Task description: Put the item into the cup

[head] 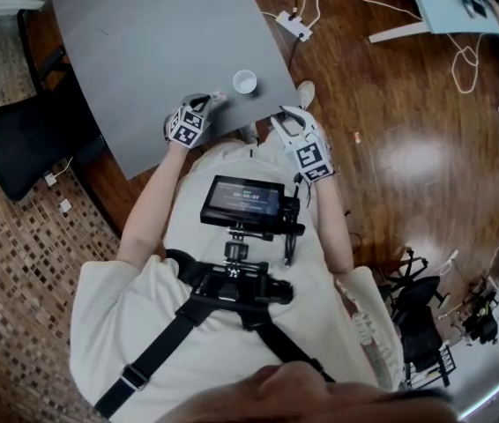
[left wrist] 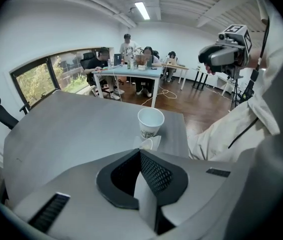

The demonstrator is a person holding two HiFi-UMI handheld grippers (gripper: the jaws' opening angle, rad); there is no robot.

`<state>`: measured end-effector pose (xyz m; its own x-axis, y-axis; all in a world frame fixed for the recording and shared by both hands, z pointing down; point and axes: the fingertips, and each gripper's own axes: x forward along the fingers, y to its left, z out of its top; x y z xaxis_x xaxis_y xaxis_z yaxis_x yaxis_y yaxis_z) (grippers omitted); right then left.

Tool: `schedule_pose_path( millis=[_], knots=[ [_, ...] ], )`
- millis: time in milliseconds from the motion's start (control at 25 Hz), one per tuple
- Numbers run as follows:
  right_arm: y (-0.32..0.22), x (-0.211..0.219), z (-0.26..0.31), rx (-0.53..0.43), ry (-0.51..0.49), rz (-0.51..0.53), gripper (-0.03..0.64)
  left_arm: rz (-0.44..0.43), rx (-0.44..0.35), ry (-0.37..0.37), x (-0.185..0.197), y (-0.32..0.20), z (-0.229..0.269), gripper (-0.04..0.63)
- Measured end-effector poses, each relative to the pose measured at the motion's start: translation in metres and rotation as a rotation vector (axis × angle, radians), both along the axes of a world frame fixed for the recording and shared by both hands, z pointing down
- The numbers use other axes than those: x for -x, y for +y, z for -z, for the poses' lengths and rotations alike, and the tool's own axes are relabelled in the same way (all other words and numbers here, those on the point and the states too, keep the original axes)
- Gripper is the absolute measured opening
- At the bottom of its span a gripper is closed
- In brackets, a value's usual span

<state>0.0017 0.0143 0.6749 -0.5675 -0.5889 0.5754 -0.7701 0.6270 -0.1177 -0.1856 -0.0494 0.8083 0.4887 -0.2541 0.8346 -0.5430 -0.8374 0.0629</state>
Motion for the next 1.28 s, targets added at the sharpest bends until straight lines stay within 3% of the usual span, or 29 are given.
schedule_pose_path(
  millis=[320, 600, 1040, 1280],
  knots=[
    [-0.015, 0.003, -0.003, 0.014, 0.007, -0.017, 0.143, 0.000, -0.058, 0.063, -0.033, -0.028, 0.047, 0.002],
    [-0.030, 0.009, -0.010, 0.031, 0.021, -0.016, 0.143, -0.059, -0.014, 0.072, -0.068, -0.036, 0.056, 0.002],
    [-0.038, 0.015, -0.019, 0.080, 0.025, -0.041, 0.143, -0.163, 0.054, -0.055, -0.093, -0.037, 0.029, 0.002],
    [-0.039, 0.015, -0.016, 0.079, 0.011, -0.046, 0.143, -0.214, 0.026, -0.175, -0.090, -0.042, 0.008, 0.002]
  ],
)
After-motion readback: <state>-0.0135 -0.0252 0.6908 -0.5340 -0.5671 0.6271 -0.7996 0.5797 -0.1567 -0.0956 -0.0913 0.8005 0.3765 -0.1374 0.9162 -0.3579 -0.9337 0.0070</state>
